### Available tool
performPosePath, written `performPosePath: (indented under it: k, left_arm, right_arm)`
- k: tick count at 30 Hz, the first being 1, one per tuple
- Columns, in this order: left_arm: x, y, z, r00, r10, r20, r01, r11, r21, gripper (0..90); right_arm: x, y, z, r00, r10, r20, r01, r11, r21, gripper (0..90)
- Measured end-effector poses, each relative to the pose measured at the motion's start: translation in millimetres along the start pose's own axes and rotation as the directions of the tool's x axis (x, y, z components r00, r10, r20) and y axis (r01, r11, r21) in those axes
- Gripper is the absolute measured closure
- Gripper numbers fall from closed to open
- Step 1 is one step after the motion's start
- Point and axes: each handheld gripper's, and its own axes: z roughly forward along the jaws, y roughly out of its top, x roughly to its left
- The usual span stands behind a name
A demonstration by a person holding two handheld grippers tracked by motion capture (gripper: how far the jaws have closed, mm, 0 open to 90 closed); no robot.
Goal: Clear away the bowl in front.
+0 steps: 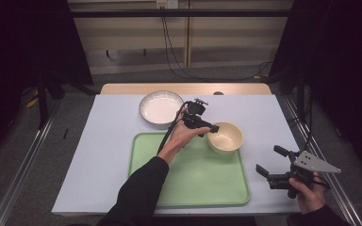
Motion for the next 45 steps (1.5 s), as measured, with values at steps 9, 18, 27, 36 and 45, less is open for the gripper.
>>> performPosePath:
  k: [9, 18, 27, 36, 45]
  left_arm:
    - [1.6, -5.6, -23.8, 0.9996, 0.012, -0.027, -0.014, 0.9971, -0.075, 4.3]
    - [0.1, -16.1, -44.7, 0.9922, 0.02, -0.123, -0.035, 0.9922, -0.12, 3.5]
    - [0.6, -30.2, -72.6, 0.987, 0.042, -0.155, -0.069, 0.9824, -0.173, 1.9]
    - [5.8, -49.5, -99.5, 0.9873, 0.022, -0.158, -0.058, 0.9718, -0.228, 3.1]
    - [13.4, -63.7, -128.9, 0.966, 0.009, -0.258, -0.082, 0.9595, -0.27, 2.2]
  right_arm:
    - [0.0, 0.1, 0.0, 1.0, 0.002, 0.002, -0.002, 1.0, 0.001, 1.7]
    - [0.0, 0.2, 0.2, 1.0, 0.0, 0.002, 0.0, 1.0, 0.0, 1.7]
    - [0.3, 0.2, 0.2, 1.0, -0.002, 0.004, 0.002, 1.0, 0.0, 1.7]
    - [0.0, 0.6, -0.2, 1.0, -0.004, 0.008, 0.004, 1.0, -0.001, 1.7]
    - [-0.3, 0.8, 0.0, 1.0, -0.005, 0.007, 0.005, 1.0, 0.0, 1.7]
